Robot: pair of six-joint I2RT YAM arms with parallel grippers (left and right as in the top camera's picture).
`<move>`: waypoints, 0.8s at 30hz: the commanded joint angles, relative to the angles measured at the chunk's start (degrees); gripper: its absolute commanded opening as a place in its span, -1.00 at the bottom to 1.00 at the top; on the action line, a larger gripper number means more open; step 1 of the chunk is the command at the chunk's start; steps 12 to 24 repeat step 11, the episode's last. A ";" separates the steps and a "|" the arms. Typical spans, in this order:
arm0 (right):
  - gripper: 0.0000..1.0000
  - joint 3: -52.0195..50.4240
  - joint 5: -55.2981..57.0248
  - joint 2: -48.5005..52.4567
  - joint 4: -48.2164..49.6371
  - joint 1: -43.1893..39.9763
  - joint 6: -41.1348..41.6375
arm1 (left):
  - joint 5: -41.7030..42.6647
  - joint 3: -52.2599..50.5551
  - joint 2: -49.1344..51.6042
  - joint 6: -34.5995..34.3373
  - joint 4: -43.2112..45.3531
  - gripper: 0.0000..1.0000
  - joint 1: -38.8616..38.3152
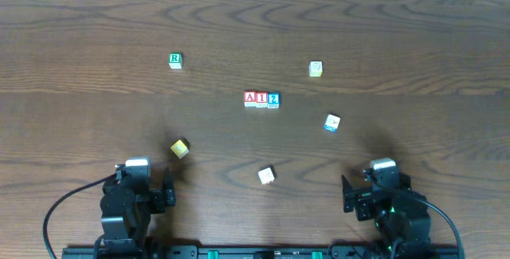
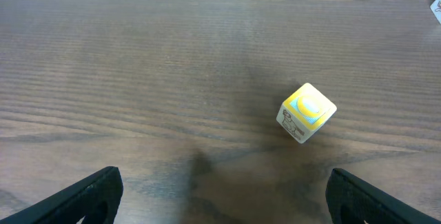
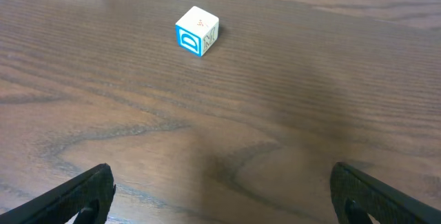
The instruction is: Spell out Ai2
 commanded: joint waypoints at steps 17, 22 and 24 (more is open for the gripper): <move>0.98 -0.72 -0.44 -0.63 -0.02 -0.52 -0.68 | -0.42 -0.55 -0.35 0.81 -0.50 0.90 0.33; 0.98 -0.72 -0.44 -0.63 -0.02 -0.52 -0.68 | -0.42 -0.55 -0.35 0.81 -0.50 0.90 0.33; 0.98 -0.72 -0.44 -0.63 -0.02 -0.52 -0.68 | -0.42 -0.55 -0.35 0.81 -0.50 0.90 0.33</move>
